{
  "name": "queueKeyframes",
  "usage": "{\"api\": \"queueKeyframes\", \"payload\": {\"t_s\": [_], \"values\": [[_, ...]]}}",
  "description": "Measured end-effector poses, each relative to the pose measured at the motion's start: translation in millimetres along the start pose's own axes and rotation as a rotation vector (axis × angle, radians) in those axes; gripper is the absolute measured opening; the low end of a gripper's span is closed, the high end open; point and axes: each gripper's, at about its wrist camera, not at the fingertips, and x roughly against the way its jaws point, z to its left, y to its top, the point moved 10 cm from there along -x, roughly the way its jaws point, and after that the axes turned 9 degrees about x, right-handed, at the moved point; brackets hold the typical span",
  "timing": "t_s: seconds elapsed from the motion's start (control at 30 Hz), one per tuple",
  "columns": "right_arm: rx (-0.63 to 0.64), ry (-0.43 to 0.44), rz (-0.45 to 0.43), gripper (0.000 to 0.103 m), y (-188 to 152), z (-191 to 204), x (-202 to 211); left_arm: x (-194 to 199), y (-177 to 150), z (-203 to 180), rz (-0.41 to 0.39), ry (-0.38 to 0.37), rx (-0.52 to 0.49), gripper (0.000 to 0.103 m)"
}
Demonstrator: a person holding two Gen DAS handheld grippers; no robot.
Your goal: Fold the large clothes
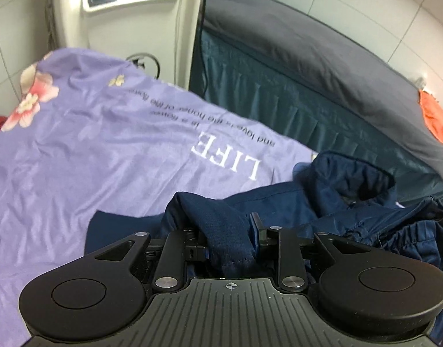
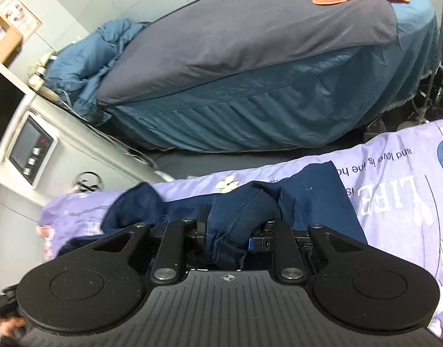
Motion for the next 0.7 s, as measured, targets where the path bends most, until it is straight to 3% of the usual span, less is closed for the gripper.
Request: {"api": "queueKeyframes", "payload": {"t_s": [0.17, 0.3, 0.37, 0.53, 0.6, 0.63, 0.67, 0.7], "values": [[-0.034, -0.070, 0.034, 0.028, -9.5, -10.1, -32.9, -1.3, 1.4, 5.5, 0.026, -0.057, 0.070, 0.080], [-0.084, -0.085, 0.040, 0.038, -14.1, -14.4, -41.2, 15.5, 8.9, 11.9, 0.022, -0.202, 0.196, 0.098], [-0.101, -0.067, 0.037, 0.042, -13.3, -15.3, -41.3, 22.7, 11.5, 16.8, 0.026, -0.258, 0.263, 0.098], [-0.154, 0.001, 0.023, 0.048, -11.5, -18.8, -37.2, 32.9, 9.8, 14.7, 0.041, -0.264, 0.229, 0.099], [-0.197, 0.052, 0.008, 0.064, -10.8, -18.7, -32.8, 37.8, 10.9, 15.6, 0.056, -0.308, 0.284, 0.103], [-0.220, 0.084, -0.006, 0.082, -10.0, -17.9, -29.4, 41.4, 13.6, 18.5, 0.065, -0.354, 0.351, 0.103], [-0.237, 0.114, -0.027, 0.091, -8.4, -16.5, -24.6, 46.7, 17.8, 22.2, 0.054, -0.388, 0.413, 0.103], [-0.240, 0.125, -0.049, 0.092, -5.9, -15.4, -19.0, 54.8, 23.7, 27.2, 0.018, -0.394, 0.448, 0.103]]}}
